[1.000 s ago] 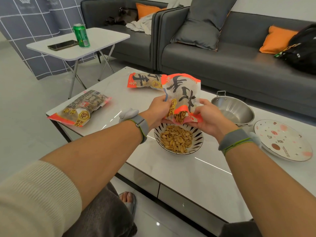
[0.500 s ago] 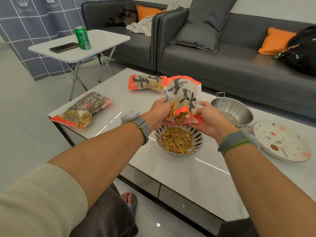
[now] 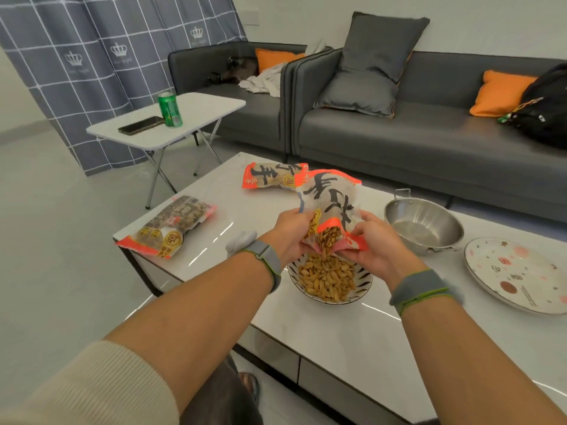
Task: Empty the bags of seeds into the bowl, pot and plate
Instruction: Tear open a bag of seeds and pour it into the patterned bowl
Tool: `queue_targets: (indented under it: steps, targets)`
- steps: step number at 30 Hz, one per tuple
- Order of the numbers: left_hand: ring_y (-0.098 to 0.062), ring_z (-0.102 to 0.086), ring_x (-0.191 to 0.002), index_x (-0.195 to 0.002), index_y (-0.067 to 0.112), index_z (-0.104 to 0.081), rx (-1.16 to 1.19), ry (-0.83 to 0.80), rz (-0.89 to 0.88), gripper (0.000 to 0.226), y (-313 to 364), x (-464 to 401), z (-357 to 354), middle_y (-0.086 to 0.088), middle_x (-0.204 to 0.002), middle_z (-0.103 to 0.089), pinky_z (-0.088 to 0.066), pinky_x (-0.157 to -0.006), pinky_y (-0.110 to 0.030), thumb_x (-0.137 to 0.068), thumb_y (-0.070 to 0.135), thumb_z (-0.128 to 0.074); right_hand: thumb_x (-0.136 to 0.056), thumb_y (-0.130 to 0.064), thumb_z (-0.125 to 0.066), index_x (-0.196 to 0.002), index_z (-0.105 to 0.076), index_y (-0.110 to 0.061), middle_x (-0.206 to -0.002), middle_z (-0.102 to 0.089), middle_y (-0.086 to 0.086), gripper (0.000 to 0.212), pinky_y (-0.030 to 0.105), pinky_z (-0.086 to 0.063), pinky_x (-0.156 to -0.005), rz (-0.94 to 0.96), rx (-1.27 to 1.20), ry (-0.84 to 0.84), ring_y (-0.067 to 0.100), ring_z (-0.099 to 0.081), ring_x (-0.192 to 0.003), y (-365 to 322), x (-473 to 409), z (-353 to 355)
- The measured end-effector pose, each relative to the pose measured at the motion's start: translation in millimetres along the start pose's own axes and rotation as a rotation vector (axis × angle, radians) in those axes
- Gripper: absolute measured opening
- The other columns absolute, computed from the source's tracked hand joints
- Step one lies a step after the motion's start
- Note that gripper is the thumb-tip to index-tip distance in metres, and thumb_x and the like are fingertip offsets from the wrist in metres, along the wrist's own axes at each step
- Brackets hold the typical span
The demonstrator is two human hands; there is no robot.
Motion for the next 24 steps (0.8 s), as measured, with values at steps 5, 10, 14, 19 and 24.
queue_targets:
  steps: [5, 10, 14, 19, 24]
  targets:
    - [-0.035, -0.076, -0.088, -0.108, 0.015, -0.073, -0.011, -0.063, -0.004, 0.026, 1, 6, -9, -0.015, -0.107, -0.08, -0.06, -0.086, -0.07, -0.113, 0.013, -0.047, -0.097, 0.015, -0.031, -0.138, -0.052, -0.024, -0.123, -0.067, 0.018, 0.061, 0.063, -0.06, -0.089, -0.013, -0.02, -0.015, 0.044, -0.068, -0.115, -3, -1, 5]
    - [-0.036, -0.076, -0.096, -0.112, 0.02, -0.069, 0.04, -0.089, -0.017, 0.03, 0, 2, -12, -0.013, -0.115, -0.079, -0.059, -0.087, -0.071, -0.116, 0.014, -0.04, -0.099, 0.013, -0.031, -0.135, -0.054, -0.025, -0.115, -0.066, 0.016, 0.058, 0.065, -0.057, -0.097, 0.012, 0.02, -0.021, 0.039, -0.069, -0.105, -10, -5, 4]
    - [-0.038, -0.075, -0.099, -0.117, 0.021, -0.067, 0.051, -0.082, -0.004, 0.032, -3, 1, -17, -0.015, -0.118, -0.077, -0.062, -0.079, -0.065, -0.116, 0.01, -0.037, -0.099, 0.013, -0.031, -0.144, -0.049, -0.028, -0.12, -0.065, 0.015, 0.064, 0.061, -0.06, -0.09, 0.013, 0.04, 0.002, 0.037, -0.07, -0.101, -11, -5, 8]
    - [-0.043, -0.073, -0.114, -0.133, 0.022, -0.062, 0.067, -0.088, 0.01, 0.034, -7, 2, -16, -0.013, -0.122, -0.076, -0.059, -0.085, -0.073, -0.116, 0.01, -0.036, -0.098, 0.012, -0.033, -0.152, -0.048, -0.026, -0.134, -0.061, 0.018, 0.067, 0.058, -0.063, -0.085, -0.005, 0.081, 0.024, 0.037, -0.07, -0.102, -11, -2, 10]
    - [-0.043, -0.073, -0.113, -0.135, 0.023, -0.059, 0.073, -0.086, -0.004, 0.034, -5, 2, -12, -0.015, -0.127, -0.074, -0.058, -0.084, -0.075, -0.115, 0.009, -0.037, -0.098, 0.012, -0.032, -0.151, -0.049, -0.025, -0.128, -0.064, 0.018, 0.067, 0.061, -0.061, -0.09, 0.004, 0.089, 0.03, 0.038, -0.069, -0.109, -14, 1, 11]
Point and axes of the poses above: each hand's wrist, its own x-axis away from the middle knuckle, its own z-axis out of the back of the hand, y = z × x, the point moved 8 cm from there along -x, towards the middle knuckle
